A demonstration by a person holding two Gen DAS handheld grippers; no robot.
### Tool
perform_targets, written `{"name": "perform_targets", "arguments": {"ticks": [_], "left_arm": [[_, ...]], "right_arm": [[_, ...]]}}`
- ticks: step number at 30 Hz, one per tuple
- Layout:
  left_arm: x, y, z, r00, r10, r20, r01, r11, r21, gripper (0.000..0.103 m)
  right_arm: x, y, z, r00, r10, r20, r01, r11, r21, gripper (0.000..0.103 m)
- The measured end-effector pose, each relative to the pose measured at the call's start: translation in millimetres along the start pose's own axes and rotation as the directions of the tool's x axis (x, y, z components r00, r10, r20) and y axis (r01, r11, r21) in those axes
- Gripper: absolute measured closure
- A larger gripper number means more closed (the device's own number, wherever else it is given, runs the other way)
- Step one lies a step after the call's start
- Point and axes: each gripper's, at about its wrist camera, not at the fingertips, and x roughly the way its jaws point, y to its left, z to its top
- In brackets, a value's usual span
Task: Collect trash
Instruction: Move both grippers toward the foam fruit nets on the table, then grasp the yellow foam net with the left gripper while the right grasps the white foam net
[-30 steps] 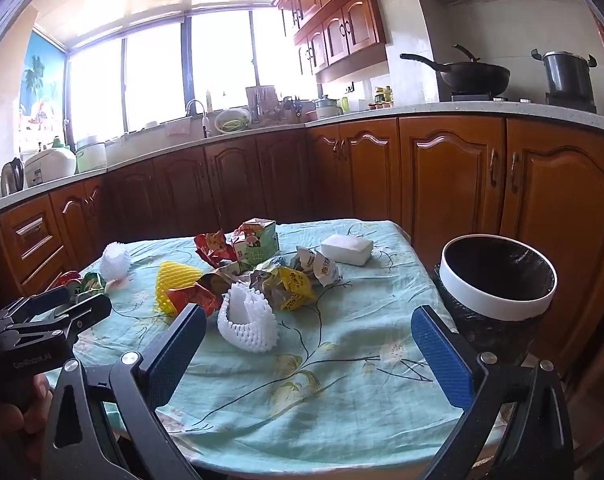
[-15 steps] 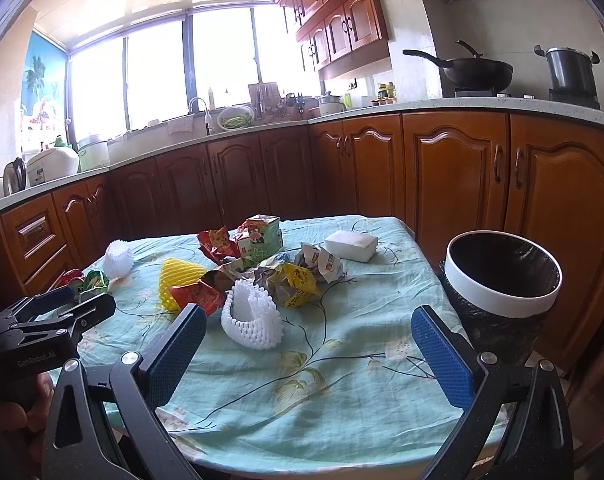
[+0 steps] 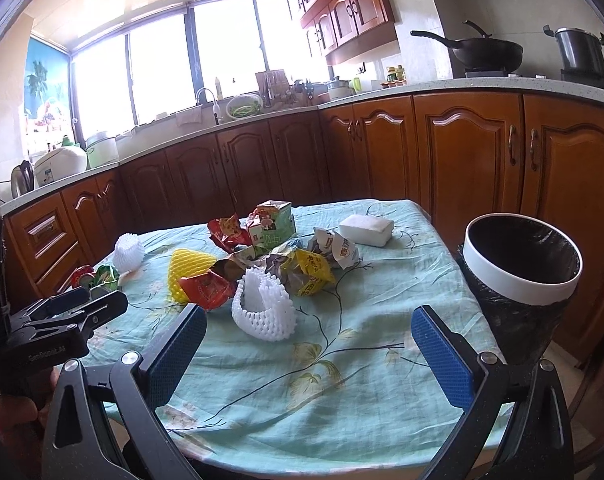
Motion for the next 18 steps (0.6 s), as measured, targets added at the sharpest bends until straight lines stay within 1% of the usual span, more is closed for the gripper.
{"name": "perform_targets", "arguments": {"ticks": [2,5,9,11,15,17,18], "left_arm": [[6,4,2,1.000,-0.004,-0.017,0.004,1.000,-0.014,0.001],[17,13,8,1.000,0.009,-0.026,-0.009,1.000,-0.015,0.001],[38,30,18,0.998,0.025,-0.066,-0.028,0.999,-0.044,0.001],[50,40,23,0.995,0.025,-0.102,-0.031,0.998,-0.062,0.002],[71,52,31,0.986,0.016,-0.163,-0.033,0.995,-0.096,0.009],[82,54,35,0.979,0.019,-0.201,-0.039,0.994,-0.098,0.012],[88,55,36,0.973,0.028,-0.228,-0.050,0.995,-0.088,0.014]], "right_arm": [[4,0,1,1.000,0.019,-0.011,-0.019,1.000,0.005,0.000],[11,-1,4,0.998,0.060,-0.026,-0.059,0.998,0.017,0.000],[25,-2,7,0.993,0.099,-0.058,-0.097,0.994,0.044,0.001],[34,-1,8,0.990,0.115,-0.079,-0.112,0.993,0.049,0.003],[52,3,9,0.982,0.138,-0.126,-0.134,0.990,0.046,0.009],[62,5,9,0.977,0.151,-0.152,-0.146,0.988,0.044,0.013],[68,6,9,0.974,0.155,-0.167,-0.150,0.988,0.044,0.015]]}}
